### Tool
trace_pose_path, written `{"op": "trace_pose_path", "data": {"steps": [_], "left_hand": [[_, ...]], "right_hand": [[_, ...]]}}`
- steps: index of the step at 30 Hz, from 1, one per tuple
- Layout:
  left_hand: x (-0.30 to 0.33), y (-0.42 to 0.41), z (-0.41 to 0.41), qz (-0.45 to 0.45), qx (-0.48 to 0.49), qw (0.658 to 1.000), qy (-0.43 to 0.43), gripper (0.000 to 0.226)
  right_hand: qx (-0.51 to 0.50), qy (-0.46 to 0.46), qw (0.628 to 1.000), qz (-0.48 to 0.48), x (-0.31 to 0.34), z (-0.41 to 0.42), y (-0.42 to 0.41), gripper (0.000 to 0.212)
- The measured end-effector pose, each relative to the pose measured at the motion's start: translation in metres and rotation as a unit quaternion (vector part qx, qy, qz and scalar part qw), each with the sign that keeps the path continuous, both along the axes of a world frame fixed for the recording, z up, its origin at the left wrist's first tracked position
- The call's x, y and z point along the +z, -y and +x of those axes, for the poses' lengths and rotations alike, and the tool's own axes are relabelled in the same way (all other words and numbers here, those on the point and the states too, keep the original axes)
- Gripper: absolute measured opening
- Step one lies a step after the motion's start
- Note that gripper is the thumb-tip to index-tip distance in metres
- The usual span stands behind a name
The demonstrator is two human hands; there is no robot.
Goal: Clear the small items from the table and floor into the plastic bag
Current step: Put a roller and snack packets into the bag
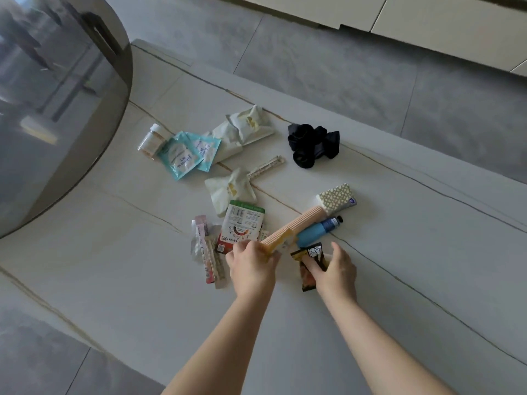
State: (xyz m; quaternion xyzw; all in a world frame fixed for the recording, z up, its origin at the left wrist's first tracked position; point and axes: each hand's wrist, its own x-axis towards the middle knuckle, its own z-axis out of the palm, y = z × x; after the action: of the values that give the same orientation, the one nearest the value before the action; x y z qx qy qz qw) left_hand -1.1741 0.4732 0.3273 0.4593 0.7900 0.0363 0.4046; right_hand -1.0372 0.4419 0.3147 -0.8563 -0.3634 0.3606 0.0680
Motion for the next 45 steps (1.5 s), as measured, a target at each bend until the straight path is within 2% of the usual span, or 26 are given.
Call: {"op": "trace_pose_path", "data": {"steps": [4,7,10,13,16,24,30,37,42,45], "left_hand": [[-0.011,-0.014,0.008,-0.009,0.023,1.0,-0.012,0.035],[-0.016,-0.013,0.01,0.0,0.039,0.999,-0.015,0.037],[-0.017,-0.009,0.011,-0.001,0.012,0.999,-0.039,0.045],[-0.015,-0.004,0.011,-0.029,-0.028,0.997,-0.071,0.038],[-0.012,0.002,0.011,-0.041,-0.036,0.995,-0.082,0.036],[-0.024,0.018,0.024,-0.022,0.022,0.999,-0.032,0.039],[-0.007,0.021,0.018,-0.03,0.007,0.998,-0.056,0.026],[-0.025,0.034,0.025,-0.06,0.001,0.997,-0.038,0.04],[-0.033,0.046,0.028,-0.034,0.048,0.997,0.051,0.023],[-0.016,0.055,0.027,-0.037,0.137,0.978,0.153,0.016]], "right_hand": [[-0.014,0.011,0.999,-0.026,-0.004,0.0,0.001,0.075],[-0.075,-0.017,0.996,-0.047,-0.005,-0.002,-0.002,0.077],[-0.125,-0.048,0.989,-0.061,-0.005,-0.001,-0.006,0.071],[-0.135,-0.068,0.986,-0.074,0.0,-0.004,-0.004,0.073],[-0.142,-0.098,0.983,-0.059,0.007,-0.009,0.004,0.069],[-0.157,-0.143,0.977,-0.022,0.0,0.005,0.017,0.053],[-0.19,-0.211,0.959,0.002,0.015,0.019,0.026,0.048],[-0.18,-0.211,0.96,0.031,0.009,0.033,0.033,0.047],[-0.195,-0.233,0.952,0.043,0.002,0.043,0.045,0.048],[-0.214,-0.264,0.939,0.052,0.021,0.046,0.053,0.047]]}}
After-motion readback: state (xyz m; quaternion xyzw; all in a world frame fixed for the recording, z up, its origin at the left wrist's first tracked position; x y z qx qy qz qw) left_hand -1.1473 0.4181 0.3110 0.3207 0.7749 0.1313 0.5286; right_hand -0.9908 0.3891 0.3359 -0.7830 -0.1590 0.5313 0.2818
